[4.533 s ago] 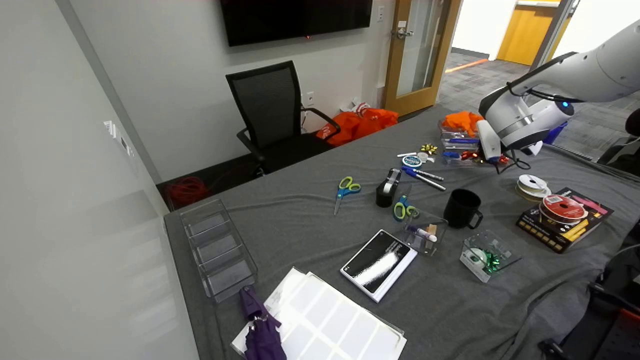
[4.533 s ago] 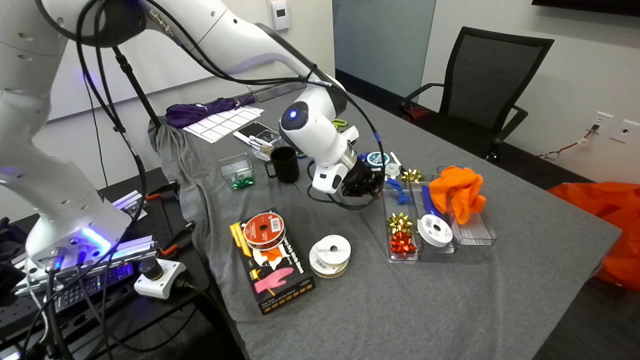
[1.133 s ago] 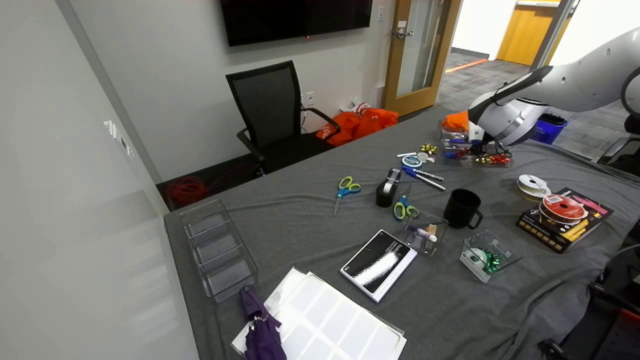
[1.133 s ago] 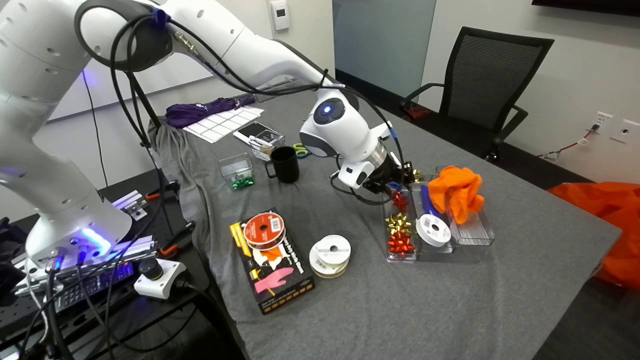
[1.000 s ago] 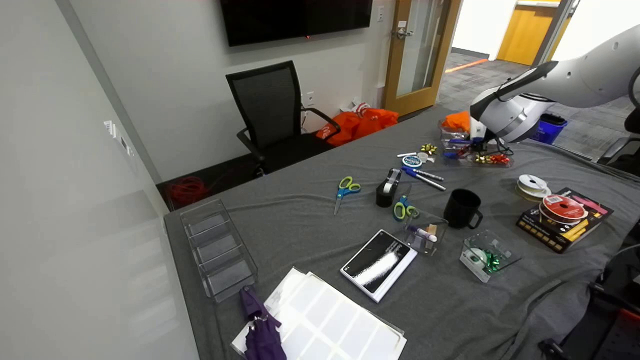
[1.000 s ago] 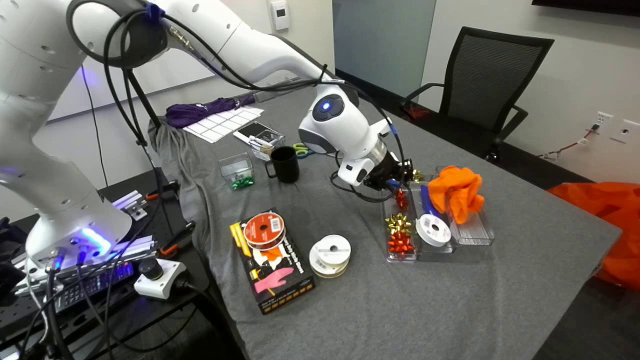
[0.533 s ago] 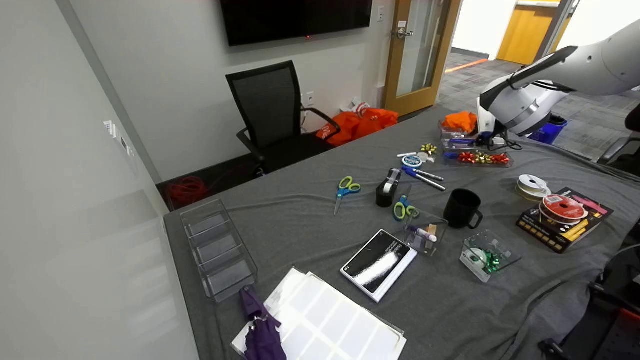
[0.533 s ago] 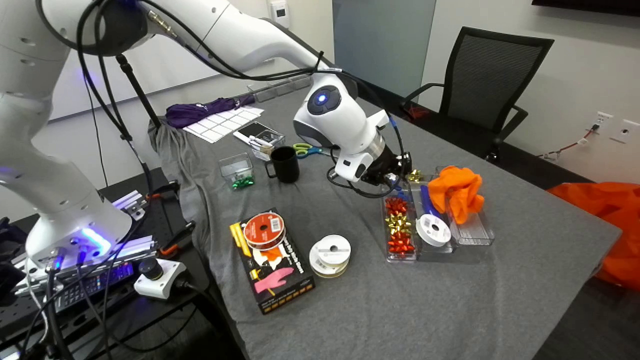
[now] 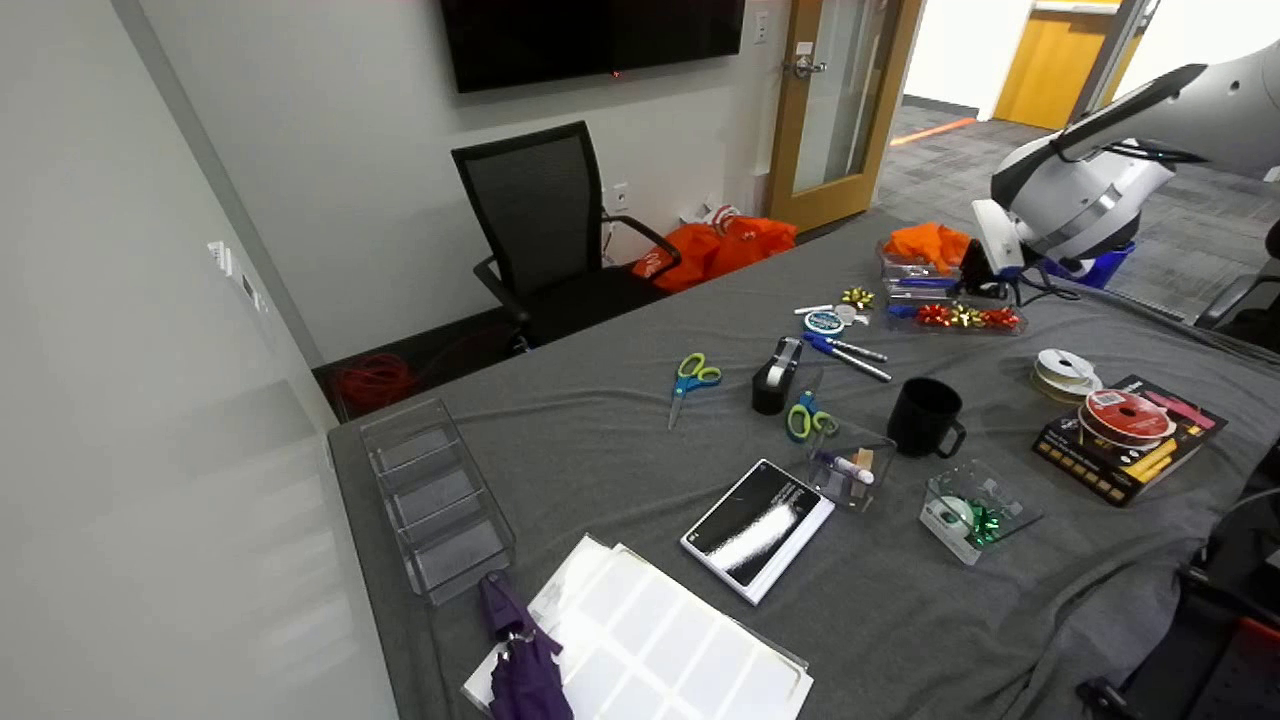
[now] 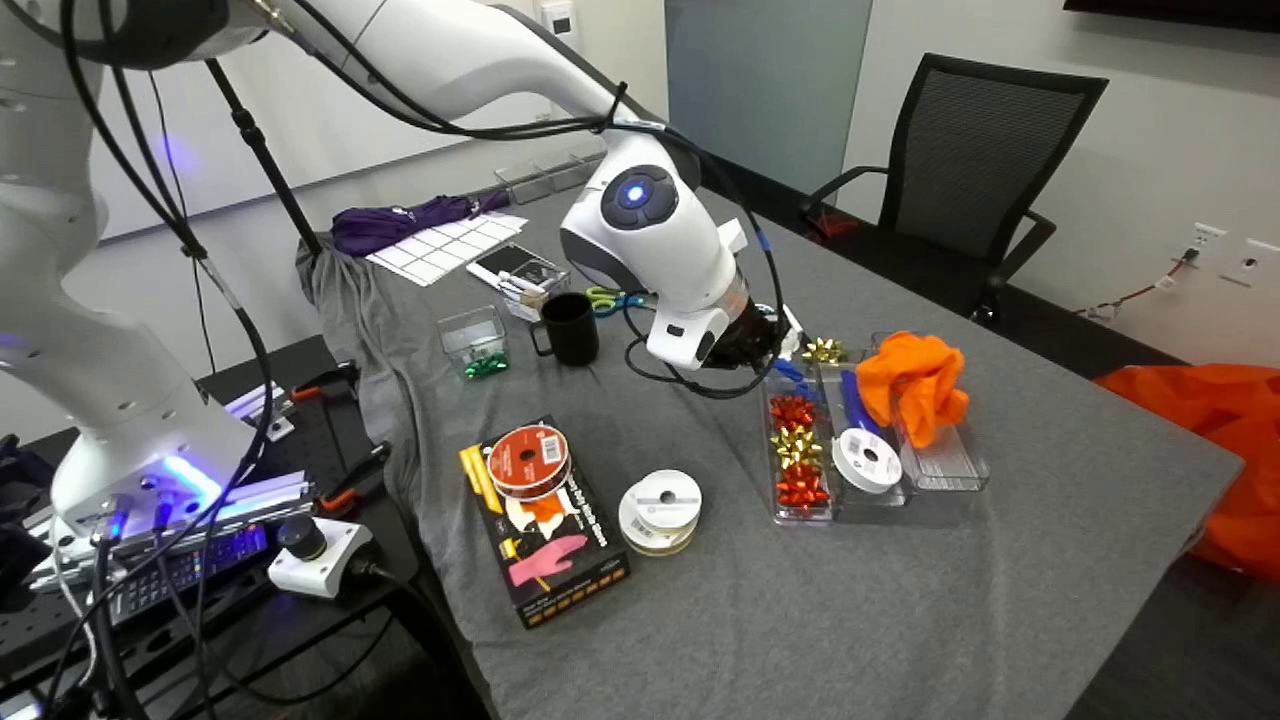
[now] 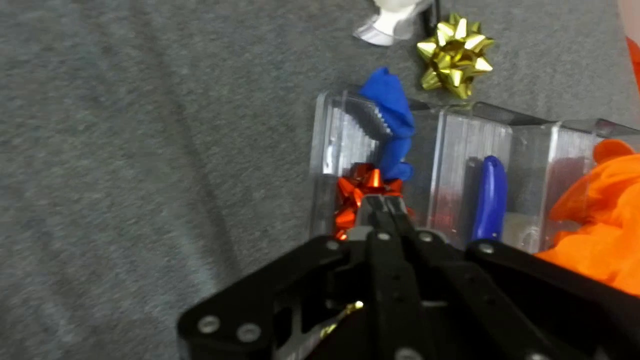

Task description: Remove the green and red ribbons from the clear case and put them in the bottom compartment of the clear case on the front right

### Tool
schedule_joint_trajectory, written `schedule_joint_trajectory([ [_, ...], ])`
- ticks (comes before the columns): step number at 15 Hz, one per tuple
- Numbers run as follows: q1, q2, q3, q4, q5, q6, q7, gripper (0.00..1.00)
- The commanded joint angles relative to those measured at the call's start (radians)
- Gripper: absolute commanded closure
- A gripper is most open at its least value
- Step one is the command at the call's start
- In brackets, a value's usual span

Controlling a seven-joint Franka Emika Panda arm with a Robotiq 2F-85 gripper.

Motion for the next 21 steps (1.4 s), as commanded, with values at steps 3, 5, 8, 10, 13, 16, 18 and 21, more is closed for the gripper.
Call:
schedule_joint_trajectory([
  [3,0.103,-0.154,-0.162,-0.198,-0.229,-0.256,0.062,1.00],
  [5,0.152,-0.165,-0.216,-0.217,-0.375,-0.296,0.135,1.00],
  [8,0.113,-0.136,-0.176,-0.178,-0.370,-0.274,0.139,0.99],
  [10,0.123,-0.137,-0.181,-0.185,-0.376,-0.274,0.141,0.99],
  [13,0.131,-0.148,-0.192,-0.196,-0.412,-0.309,0.131,1.00],
  [16,0.145,-0.225,-0.199,-0.287,-0.546,-0.387,0.061,1.00],
  [18,0.172,-0.285,-0.211,-0.361,-0.637,-0.409,0.037,1.00],
  [21,0.200,-0.385,-0.206,-0.487,-0.729,-0.380,-0.003,1.00],
])
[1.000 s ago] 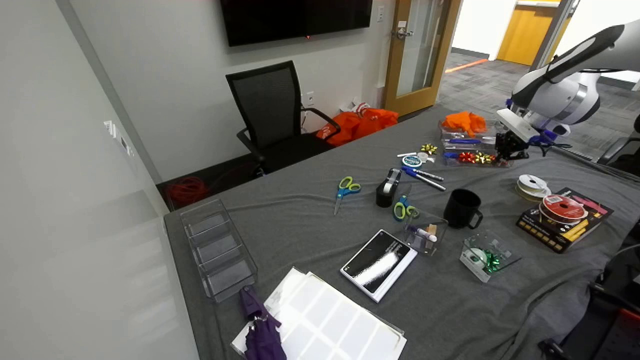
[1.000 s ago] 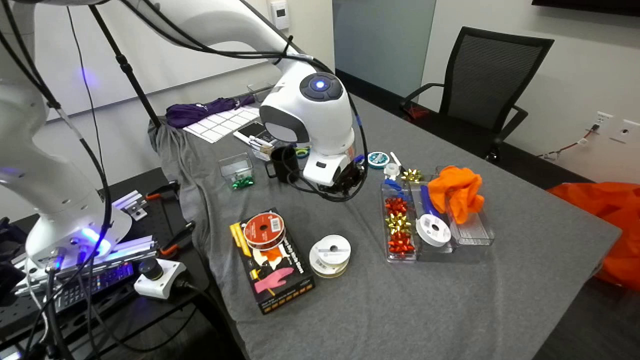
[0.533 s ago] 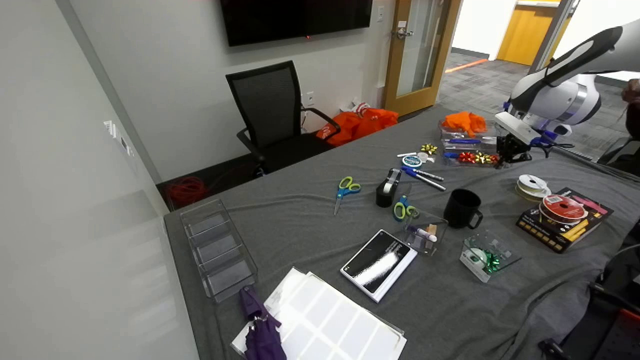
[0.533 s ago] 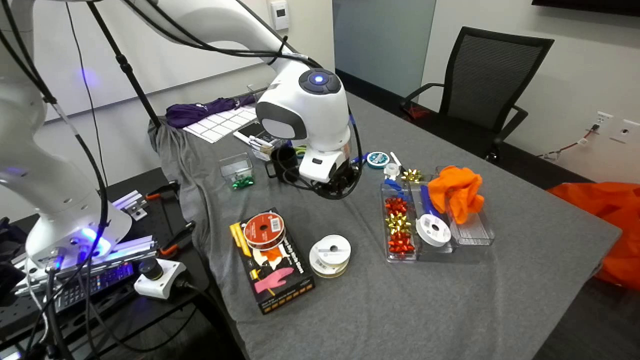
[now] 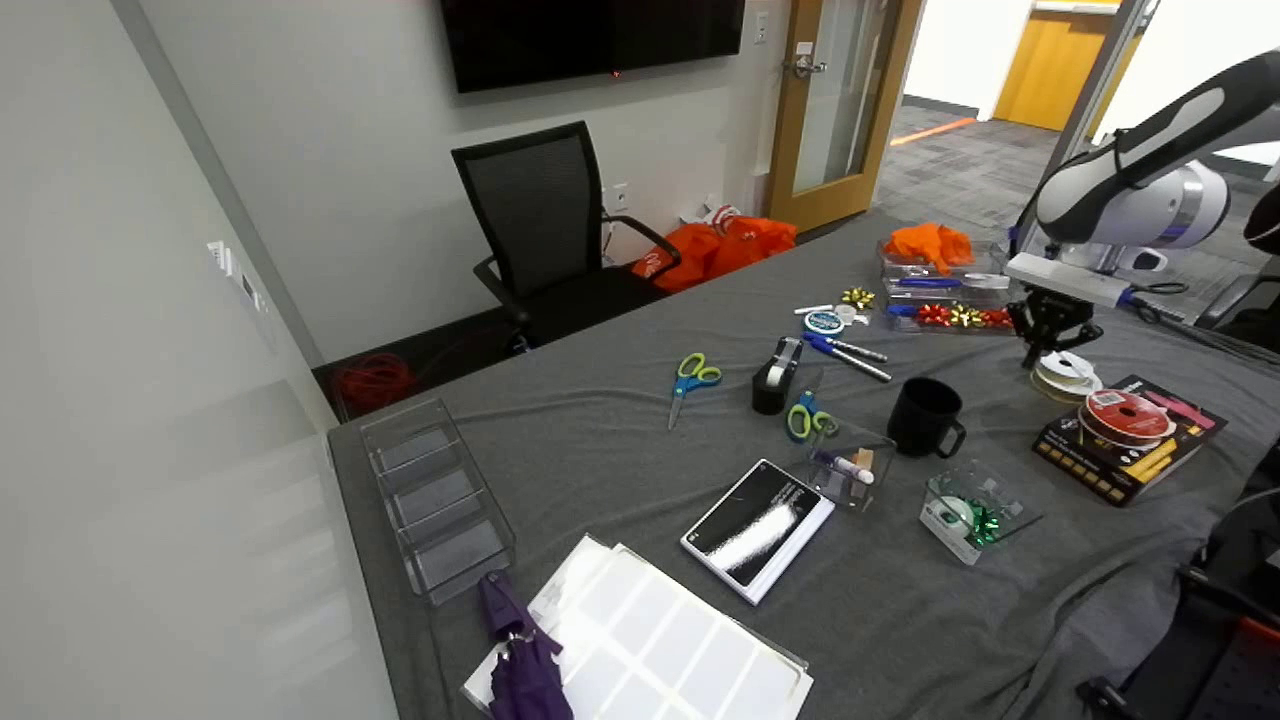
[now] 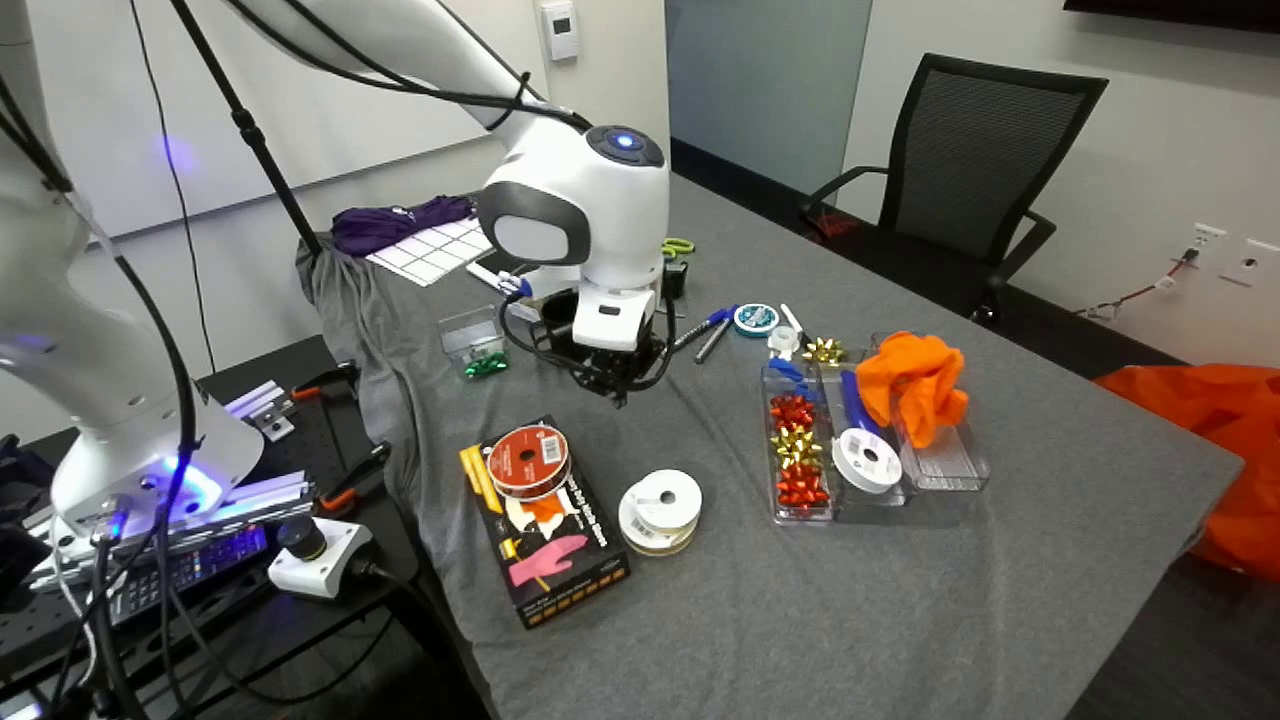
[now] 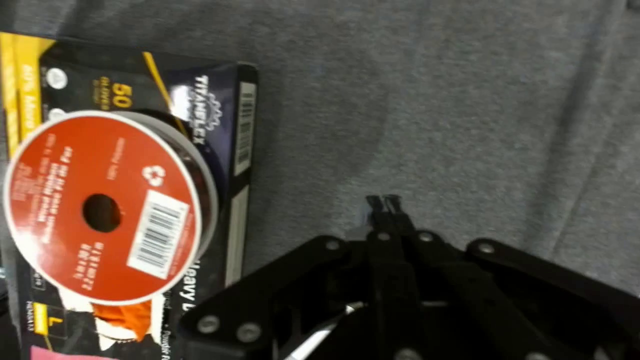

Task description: Remove the green and red ribbons from the clear case and put them in the bottom compartment of the clear case on the front right

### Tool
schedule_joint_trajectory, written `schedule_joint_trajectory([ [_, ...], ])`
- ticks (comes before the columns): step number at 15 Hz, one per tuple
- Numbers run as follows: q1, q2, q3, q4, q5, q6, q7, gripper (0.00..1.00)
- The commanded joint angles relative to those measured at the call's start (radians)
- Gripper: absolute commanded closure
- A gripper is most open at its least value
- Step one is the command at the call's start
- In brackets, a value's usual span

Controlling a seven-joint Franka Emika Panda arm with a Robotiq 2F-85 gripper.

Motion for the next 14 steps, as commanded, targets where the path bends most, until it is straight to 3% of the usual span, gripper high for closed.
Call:
schedule_joint_trajectory([
  [1,0.041,-0.179,0.000,-0.209,-0.091,0.036,-0.060,1.00],
  [6,0.106,-0.360,0.025,-0.414,-0.199,0.068,-0.007,1.00],
  [7,0.116,-0.396,0.036,-0.451,-0.222,0.065,0.008,0.74],
  [8,0.121,-0.428,0.049,-0.479,-0.236,0.058,0.023,0.73],
  [14,0.134,-0.601,0.174,-0.615,-0.189,0.009,0.071,0.32],
])
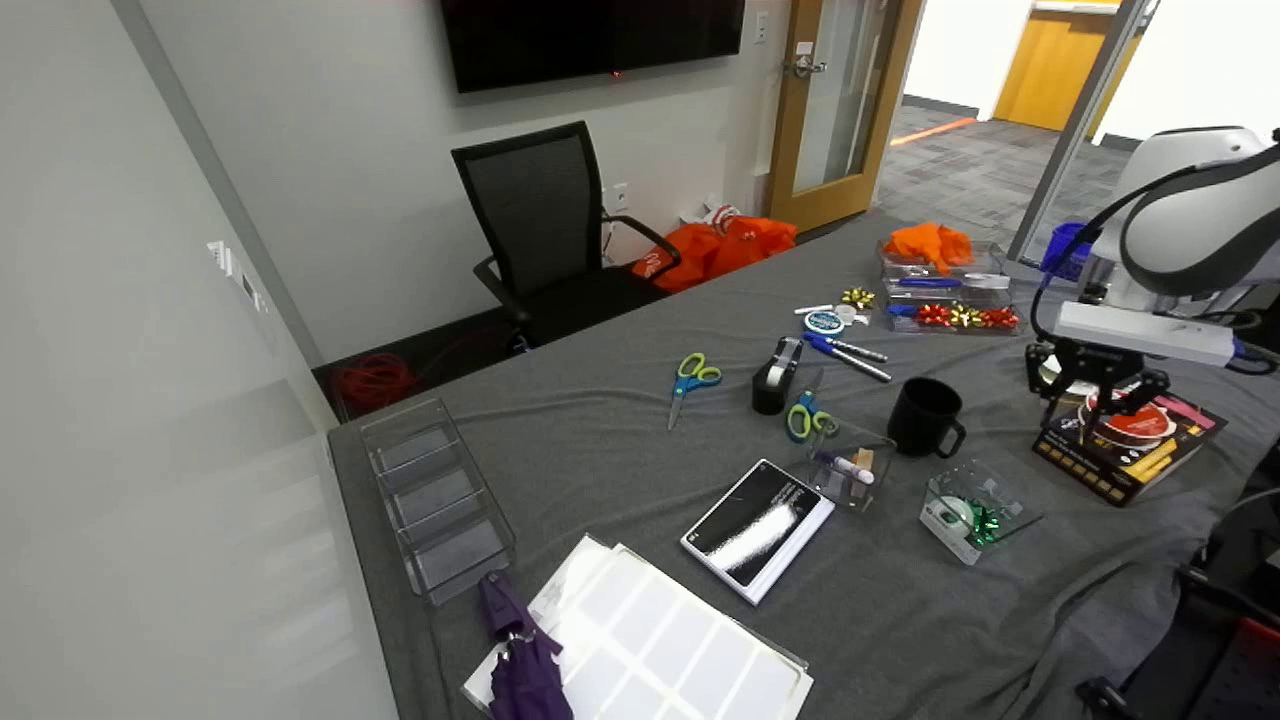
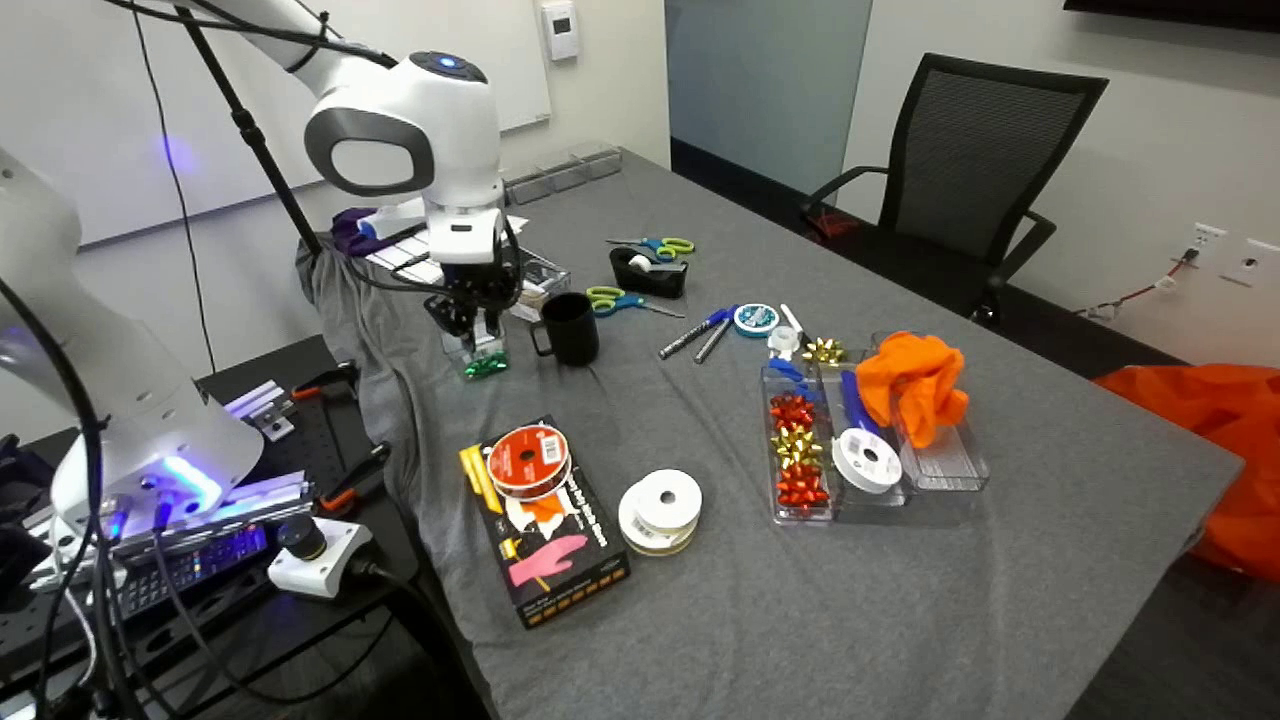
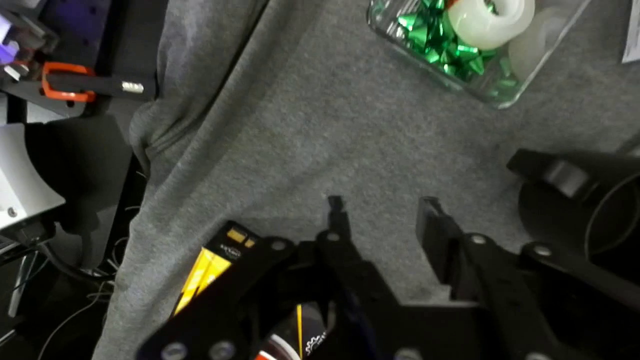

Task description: Remove the green and red ribbons from the clear case and put them in the bottom compartment of the clear case on the front right

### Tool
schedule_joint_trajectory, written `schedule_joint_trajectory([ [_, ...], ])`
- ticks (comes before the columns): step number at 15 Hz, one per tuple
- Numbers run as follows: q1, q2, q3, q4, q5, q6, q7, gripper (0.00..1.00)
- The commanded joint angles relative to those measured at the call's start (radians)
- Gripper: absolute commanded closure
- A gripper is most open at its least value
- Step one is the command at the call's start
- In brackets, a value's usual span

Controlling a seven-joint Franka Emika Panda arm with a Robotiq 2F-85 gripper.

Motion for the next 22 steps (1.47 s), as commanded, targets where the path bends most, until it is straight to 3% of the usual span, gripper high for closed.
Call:
schedule_joint_trajectory([
  [1,0.002,-0.123,0.070,-0.091,0.049,-0.032,0.022,0.26],
  [3,0.001,-0.148,0.099,-0.110,0.078,-0.038,0.041,0.12],
  [4,-0.015,-0.096,0.100,-0.069,0.052,-0.023,0.032,0.30],
  [7,-0.014,-0.125,0.116,-0.089,0.069,-0.030,0.040,0.12],
  [9,-0.014,-0.126,0.116,-0.091,0.069,-0.030,0.040,0.12],
  [10,-0.014,-0.126,0.116,-0.091,0.069,-0.030,0.040,0.03],
  [18,0.012,-0.063,0.217,-0.083,0.038,0.099,0.289,0.00],
  [19,0.015,-0.048,0.227,-0.080,0.029,0.114,0.326,0.10],
  [20,0.018,-0.032,0.236,-0.078,0.012,0.129,0.368,0.27],
  [22,0.027,-0.001,0.246,-0.079,-0.019,0.155,0.437,0.42],
])
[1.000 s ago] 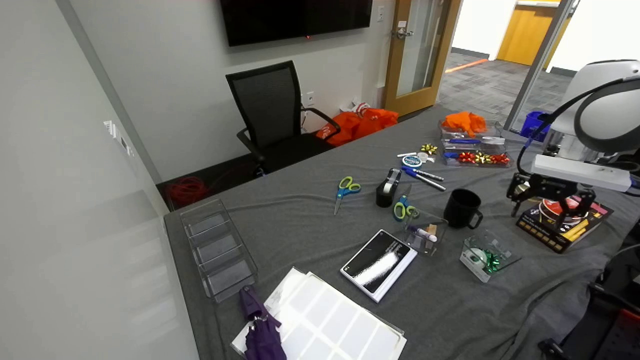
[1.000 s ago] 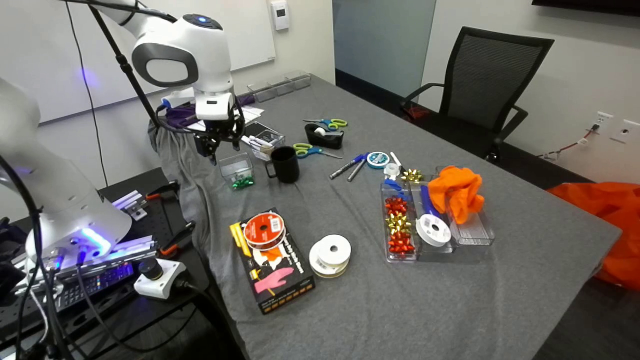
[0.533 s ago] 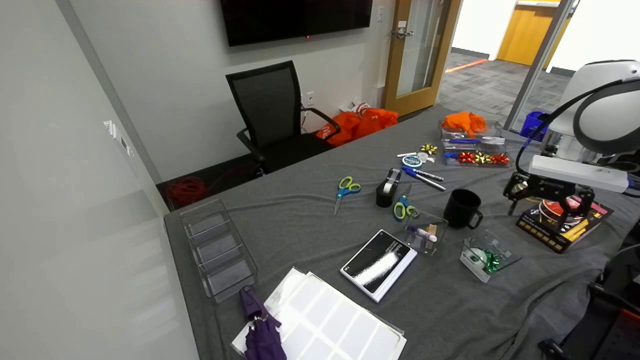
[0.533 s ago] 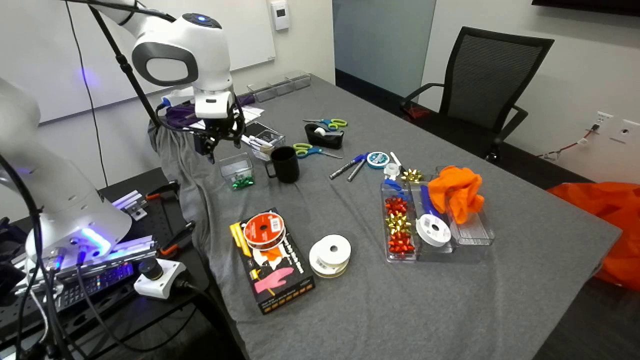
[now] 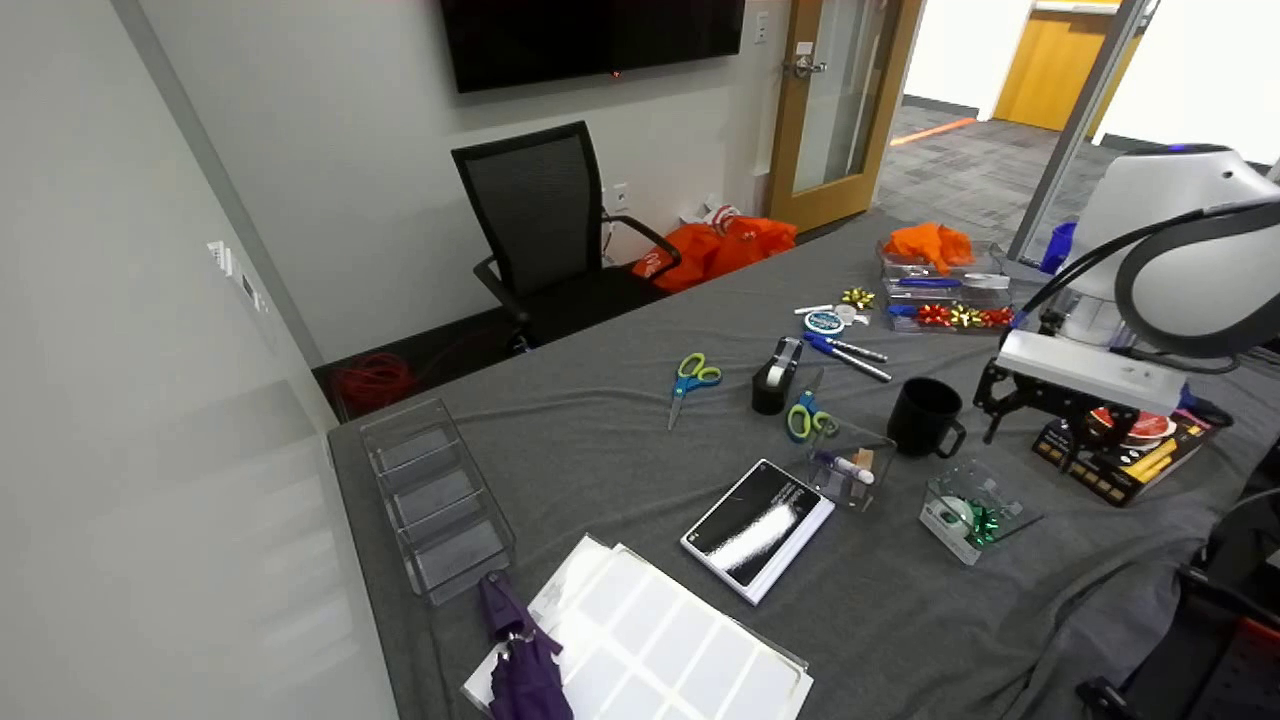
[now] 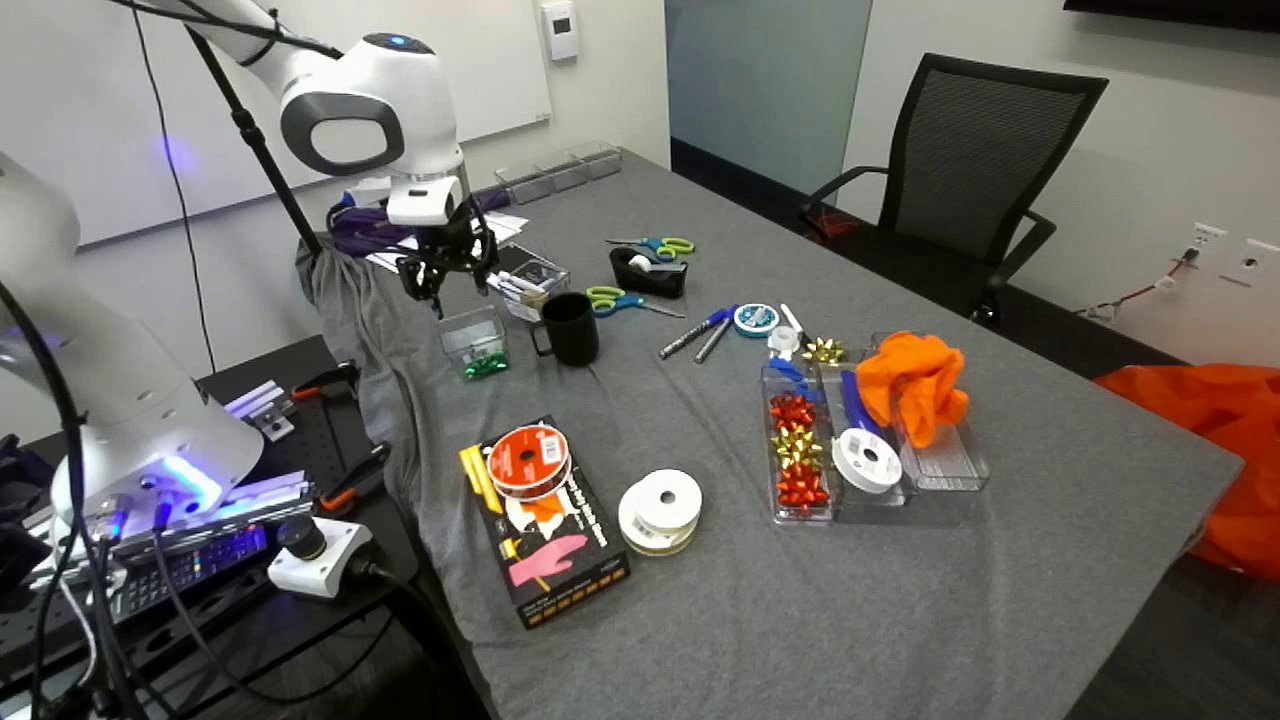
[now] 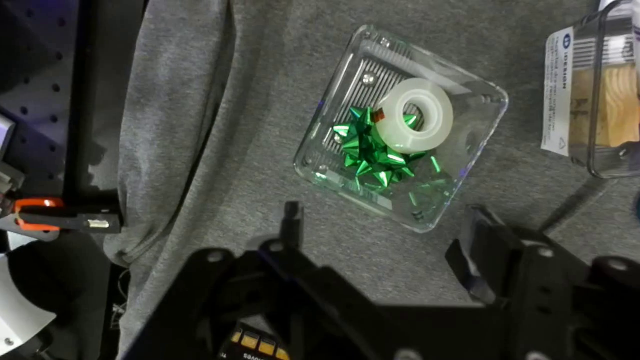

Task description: Remove the green and red ribbons from the clear case and put them in the bottom compartment of the clear case on the front right

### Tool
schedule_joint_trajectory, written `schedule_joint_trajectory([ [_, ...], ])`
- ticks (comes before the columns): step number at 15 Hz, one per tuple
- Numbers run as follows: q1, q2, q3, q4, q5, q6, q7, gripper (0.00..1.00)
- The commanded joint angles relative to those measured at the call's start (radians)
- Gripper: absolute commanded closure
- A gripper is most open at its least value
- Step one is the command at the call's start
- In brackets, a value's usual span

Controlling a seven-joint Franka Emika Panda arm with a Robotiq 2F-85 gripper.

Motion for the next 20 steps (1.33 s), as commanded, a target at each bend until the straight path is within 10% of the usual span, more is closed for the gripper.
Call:
schedule_joint_trajectory([
  [1,0.016,0.079,0.016,0.012,-0.053,0.057,0.115,0.49],
  [6,0.053,0.165,0.005,0.018,-0.092,0.121,0.218,0.60],
  [12,0.097,0.263,-0.022,0.035,-0.103,0.231,0.286,0.40],
  [20,0.189,0.373,-0.118,0.050,-0.158,0.351,0.347,0.62],
])
